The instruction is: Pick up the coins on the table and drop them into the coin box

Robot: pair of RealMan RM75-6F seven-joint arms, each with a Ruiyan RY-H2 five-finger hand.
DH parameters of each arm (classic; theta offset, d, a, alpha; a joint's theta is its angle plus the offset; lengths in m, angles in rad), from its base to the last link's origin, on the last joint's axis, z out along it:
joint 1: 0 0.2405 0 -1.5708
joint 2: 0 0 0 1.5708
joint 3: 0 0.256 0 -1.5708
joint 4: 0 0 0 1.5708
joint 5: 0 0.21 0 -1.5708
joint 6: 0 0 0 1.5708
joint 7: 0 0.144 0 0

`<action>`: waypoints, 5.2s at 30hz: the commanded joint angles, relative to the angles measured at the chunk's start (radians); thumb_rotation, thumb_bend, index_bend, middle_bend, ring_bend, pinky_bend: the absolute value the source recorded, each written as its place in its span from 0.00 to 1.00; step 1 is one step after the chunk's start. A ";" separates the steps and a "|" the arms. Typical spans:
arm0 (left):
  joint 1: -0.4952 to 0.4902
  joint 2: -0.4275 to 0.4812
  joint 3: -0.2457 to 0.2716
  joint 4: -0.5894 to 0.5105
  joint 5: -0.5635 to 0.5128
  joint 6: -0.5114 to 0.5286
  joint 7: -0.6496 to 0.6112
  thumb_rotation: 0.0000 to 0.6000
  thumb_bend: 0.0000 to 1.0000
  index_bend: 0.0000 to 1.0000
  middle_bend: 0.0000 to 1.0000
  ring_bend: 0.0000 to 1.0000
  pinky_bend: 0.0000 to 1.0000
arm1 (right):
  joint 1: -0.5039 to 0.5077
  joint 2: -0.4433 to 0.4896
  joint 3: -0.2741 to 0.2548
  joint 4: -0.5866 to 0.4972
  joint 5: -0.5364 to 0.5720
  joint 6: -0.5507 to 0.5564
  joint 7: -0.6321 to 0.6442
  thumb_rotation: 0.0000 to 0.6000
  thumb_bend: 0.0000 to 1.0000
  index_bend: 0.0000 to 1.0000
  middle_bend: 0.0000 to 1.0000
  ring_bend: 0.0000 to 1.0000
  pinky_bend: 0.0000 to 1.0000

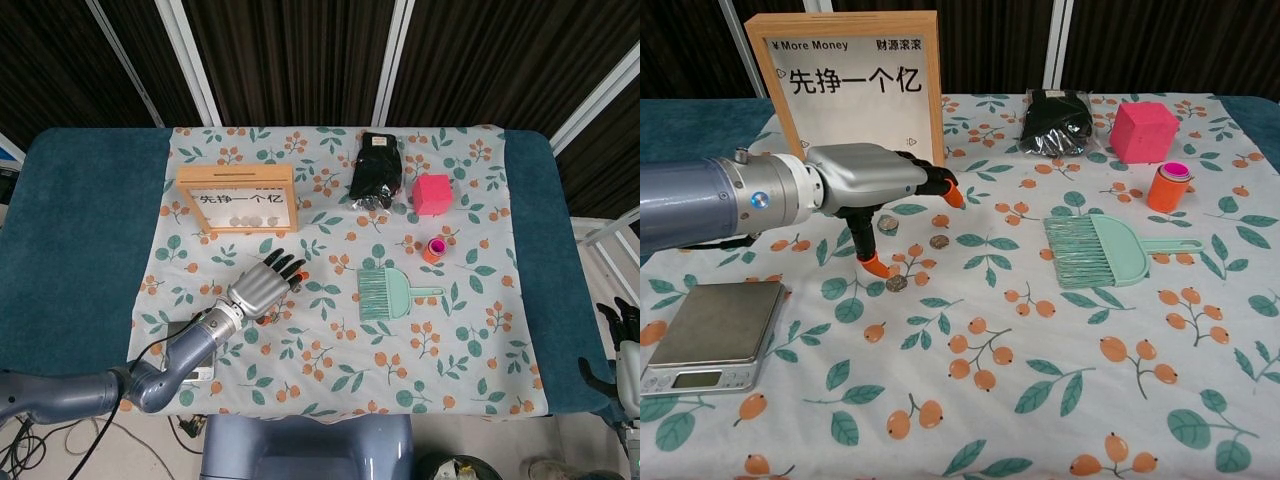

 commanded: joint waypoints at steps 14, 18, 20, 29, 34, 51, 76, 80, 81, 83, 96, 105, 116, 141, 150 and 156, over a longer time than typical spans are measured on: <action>-0.011 -0.056 0.026 0.066 -0.001 0.024 -0.002 1.00 0.02 0.24 0.00 0.00 0.00 | 0.000 0.001 0.004 0.001 0.007 0.000 0.005 1.00 0.39 0.16 0.06 0.02 0.00; -0.013 -0.058 0.028 0.069 0.000 0.027 -0.003 1.00 0.02 0.22 0.00 0.00 0.00 | 0.000 0.001 0.004 0.001 0.008 0.001 0.003 1.00 0.39 0.16 0.06 0.02 0.00; -0.013 -0.057 0.029 0.067 0.002 0.031 -0.005 1.00 0.02 0.22 0.00 0.00 0.00 | 0.000 0.001 0.003 0.000 0.008 0.000 0.002 1.00 0.39 0.16 0.06 0.02 0.00; -0.018 -0.057 0.033 0.065 0.000 0.036 -0.003 1.00 0.02 0.22 0.00 0.00 0.00 | 0.001 0.001 0.003 0.000 0.010 -0.001 0.000 1.00 0.39 0.16 0.06 0.02 0.00; -0.020 -0.058 0.034 0.065 -0.002 0.039 -0.003 1.00 0.02 0.22 0.00 0.00 0.00 | 0.001 0.002 0.004 -0.001 0.011 -0.001 -0.001 1.00 0.39 0.16 0.06 0.02 0.00; -0.024 -0.062 0.041 0.064 -0.014 0.048 0.009 1.00 0.02 0.21 0.00 0.00 0.00 | 0.001 0.002 0.005 0.000 0.013 0.000 0.000 1.00 0.39 0.16 0.06 0.02 0.00; -0.027 -0.070 0.049 0.072 -0.017 0.052 0.007 1.00 0.02 0.21 0.00 0.00 0.00 | 0.001 0.003 0.004 -0.002 0.014 0.000 -0.001 1.00 0.39 0.16 0.06 0.02 0.00; -0.027 -0.071 0.051 0.073 -0.015 0.053 0.006 1.00 0.02 0.21 0.00 0.00 0.00 | 0.000 0.004 0.005 -0.002 0.015 0.000 0.000 1.00 0.39 0.16 0.06 0.02 0.00; -0.027 -0.072 0.051 0.073 -0.015 0.053 0.006 1.00 0.02 0.21 0.00 0.00 0.00 | 0.001 0.003 0.005 -0.002 0.015 0.000 0.000 1.00 0.39 0.16 0.06 0.02 0.00; -0.027 -0.072 0.051 0.074 -0.015 0.053 0.006 1.00 0.02 0.21 0.00 0.00 0.00 | 0.001 0.003 0.005 -0.002 0.016 0.000 -0.001 1.00 0.39 0.16 0.06 0.02 0.00; -0.029 -0.072 0.053 0.071 -0.016 0.055 0.009 1.00 0.02 0.21 0.00 0.00 0.00 | 0.001 0.005 0.006 -0.004 0.017 -0.001 -0.001 1.00 0.39 0.16 0.06 0.02 0.00; -0.029 -0.074 0.056 0.074 -0.019 0.052 0.010 1.00 0.02 0.21 0.00 0.00 0.00 | 0.001 0.004 0.005 -0.003 0.018 -0.001 -0.001 1.00 0.39 0.16 0.06 0.02 0.00; -0.029 -0.075 0.057 0.074 -0.017 0.053 0.006 1.00 0.02 0.21 0.00 0.00 0.00 | 0.001 0.005 0.005 -0.003 0.020 -0.001 -0.002 1.00 0.39 0.16 0.06 0.02 0.00; -0.028 -0.073 0.065 0.077 -0.021 0.048 0.008 1.00 0.02 0.21 0.00 0.00 0.00 | 0.002 0.006 0.005 -0.006 0.025 -0.005 -0.006 1.00 0.39 0.16 0.06 0.02 0.00; -0.025 -0.075 0.072 0.082 -0.020 0.048 0.011 1.00 0.02 0.21 0.00 0.00 0.00 | 0.003 0.008 0.005 -0.008 0.028 -0.008 -0.008 1.00 0.39 0.16 0.06 0.02 0.00; -0.024 -0.082 0.077 0.091 -0.018 0.045 0.010 1.00 0.02 0.22 0.00 0.00 0.00 | 0.003 0.009 0.005 -0.007 0.030 -0.009 -0.008 1.00 0.39 0.16 0.06 0.02 0.00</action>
